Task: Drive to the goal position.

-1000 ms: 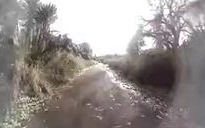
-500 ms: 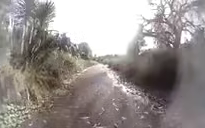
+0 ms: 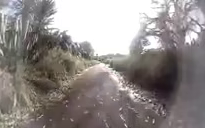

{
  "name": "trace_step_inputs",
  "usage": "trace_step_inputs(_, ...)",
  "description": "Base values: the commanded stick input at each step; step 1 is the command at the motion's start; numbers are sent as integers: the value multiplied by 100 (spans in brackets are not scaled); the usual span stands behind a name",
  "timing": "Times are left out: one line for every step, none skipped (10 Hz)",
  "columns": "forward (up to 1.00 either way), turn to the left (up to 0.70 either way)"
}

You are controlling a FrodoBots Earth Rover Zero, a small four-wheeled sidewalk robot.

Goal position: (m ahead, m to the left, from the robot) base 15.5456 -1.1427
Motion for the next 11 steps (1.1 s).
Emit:
trace_step_inputs(70,0)
trace_step_inputs(70,0)
trace_step_inputs(70,0)
trace_step_inputs(70,0)
trace_step_inputs(70,0)
trace_step_inputs(70,-25)
trace_step_inputs(70,-35)
trace_step_inputs(70,-19)
trace_step_inputs(70,-1)
trace_step_inputs(70,0)
trace_step_inputs(70,0)
